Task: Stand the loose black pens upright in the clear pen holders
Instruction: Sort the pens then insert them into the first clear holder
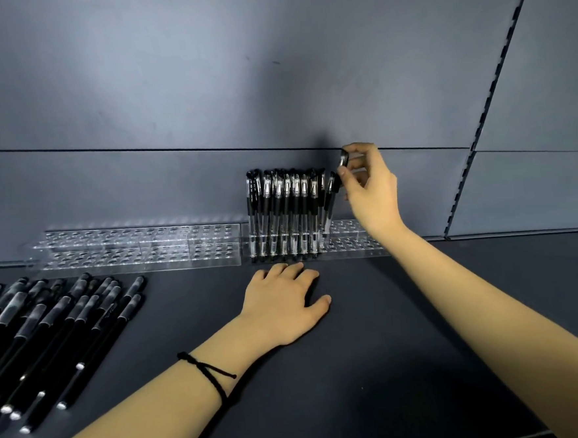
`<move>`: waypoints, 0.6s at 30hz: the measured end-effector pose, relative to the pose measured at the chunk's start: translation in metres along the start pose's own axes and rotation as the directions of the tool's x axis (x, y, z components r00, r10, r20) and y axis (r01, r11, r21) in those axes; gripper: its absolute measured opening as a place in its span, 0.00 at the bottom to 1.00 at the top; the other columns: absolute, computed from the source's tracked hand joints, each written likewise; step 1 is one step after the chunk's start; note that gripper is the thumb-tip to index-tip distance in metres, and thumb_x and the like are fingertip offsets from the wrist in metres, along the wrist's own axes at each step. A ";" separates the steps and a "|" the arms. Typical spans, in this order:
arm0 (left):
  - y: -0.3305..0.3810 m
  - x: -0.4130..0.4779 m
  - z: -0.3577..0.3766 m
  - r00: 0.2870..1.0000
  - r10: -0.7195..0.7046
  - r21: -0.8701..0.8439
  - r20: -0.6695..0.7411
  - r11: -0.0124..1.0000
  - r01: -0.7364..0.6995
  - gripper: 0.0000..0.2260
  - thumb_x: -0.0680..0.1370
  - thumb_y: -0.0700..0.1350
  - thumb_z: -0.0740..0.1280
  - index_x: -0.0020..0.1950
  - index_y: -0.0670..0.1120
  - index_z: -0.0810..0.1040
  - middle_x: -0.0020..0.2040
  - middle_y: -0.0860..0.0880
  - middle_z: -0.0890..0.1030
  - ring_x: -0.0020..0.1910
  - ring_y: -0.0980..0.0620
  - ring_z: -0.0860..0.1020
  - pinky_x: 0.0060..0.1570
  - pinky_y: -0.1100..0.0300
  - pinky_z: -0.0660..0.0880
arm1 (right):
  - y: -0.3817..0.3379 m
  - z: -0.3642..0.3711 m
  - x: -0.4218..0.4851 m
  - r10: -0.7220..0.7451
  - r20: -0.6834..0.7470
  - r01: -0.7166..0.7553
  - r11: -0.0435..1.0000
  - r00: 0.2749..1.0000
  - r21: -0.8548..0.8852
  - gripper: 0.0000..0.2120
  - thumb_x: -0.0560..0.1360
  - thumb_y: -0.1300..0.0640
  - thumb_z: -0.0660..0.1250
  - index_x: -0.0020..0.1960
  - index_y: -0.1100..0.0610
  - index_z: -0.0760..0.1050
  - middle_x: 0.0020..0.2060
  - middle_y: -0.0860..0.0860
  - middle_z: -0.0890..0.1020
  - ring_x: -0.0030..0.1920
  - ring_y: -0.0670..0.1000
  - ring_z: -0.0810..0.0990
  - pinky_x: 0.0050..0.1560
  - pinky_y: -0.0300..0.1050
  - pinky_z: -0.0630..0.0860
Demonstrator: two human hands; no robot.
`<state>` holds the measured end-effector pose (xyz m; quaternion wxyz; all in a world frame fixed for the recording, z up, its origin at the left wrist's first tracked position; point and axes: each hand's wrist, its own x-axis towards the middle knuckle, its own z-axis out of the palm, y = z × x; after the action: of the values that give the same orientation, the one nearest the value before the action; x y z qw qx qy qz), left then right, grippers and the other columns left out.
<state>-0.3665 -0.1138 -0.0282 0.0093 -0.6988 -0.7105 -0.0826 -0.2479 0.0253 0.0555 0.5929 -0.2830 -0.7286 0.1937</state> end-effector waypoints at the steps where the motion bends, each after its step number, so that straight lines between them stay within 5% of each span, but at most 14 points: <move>1: 0.000 0.000 0.000 1.000 0.000 0.003 -0.002 1.000 0.000 0.27 0.80 0.65 0.51 0.77 0.57 0.59 0.78 0.53 0.59 0.77 0.50 0.56 0.72 0.50 0.55 | 0.004 0.002 -0.004 -0.002 0.041 0.003 1.000 0.999 -0.022 0.11 0.77 0.63 0.66 0.58 0.55 0.72 0.41 0.42 0.77 0.39 0.45 0.77 0.41 0.40 0.77; 4: 0.000 0.002 0.000 1.000 0.002 0.008 -0.016 1.000 -0.002 0.27 0.79 0.65 0.51 0.76 0.57 0.60 0.78 0.53 0.60 0.76 0.50 0.57 0.71 0.51 0.56 | 0.016 0.007 -0.019 0.028 0.158 -0.018 0.998 0.987 -0.067 0.12 0.78 0.62 0.65 0.61 0.56 0.70 0.41 0.48 0.77 0.37 0.44 0.75 0.38 0.32 0.72; 12: 0.000 0.000 -0.002 0.999 0.011 -0.013 -0.049 1.000 -0.012 0.24 0.79 0.63 0.54 0.73 0.55 0.66 0.73 0.52 0.68 0.72 0.50 0.64 0.67 0.51 0.62 | 0.021 -0.001 -0.030 0.100 0.301 -0.055 0.987 0.948 -0.154 0.27 0.79 0.59 0.64 0.73 0.45 0.60 0.46 0.51 0.74 0.38 0.45 0.73 0.40 0.29 0.71; 15: -0.002 -0.004 -0.008 0.988 -0.023 -0.059 -0.155 0.998 0.014 0.16 0.79 0.57 0.58 0.62 0.52 0.76 0.60 0.52 0.79 0.61 0.50 0.74 0.56 0.55 0.69 | 0.015 -0.008 -0.046 0.079 0.207 -0.038 0.979 0.975 -0.199 0.24 0.78 0.61 0.65 0.70 0.48 0.64 0.50 0.50 0.72 0.36 0.43 0.73 0.42 0.34 0.73; 18: -0.006 -0.011 -0.013 0.978 -0.050 -0.070 -0.202 0.997 0.037 0.12 0.79 0.53 0.59 0.55 0.51 0.78 0.53 0.52 0.80 0.53 0.50 0.78 0.46 0.58 0.70 | 0.013 -0.019 -0.066 0.145 0.366 0.008 0.922 0.919 -0.388 0.13 0.78 0.58 0.64 0.62 0.54 0.72 0.53 0.48 0.70 0.43 0.46 0.76 0.51 0.46 0.75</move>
<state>-0.3736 -0.1260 -0.0169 0.0572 -0.6708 -0.7178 -0.1775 -0.2178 -0.0085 0.0022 0.3632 -0.3748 -0.8443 0.1213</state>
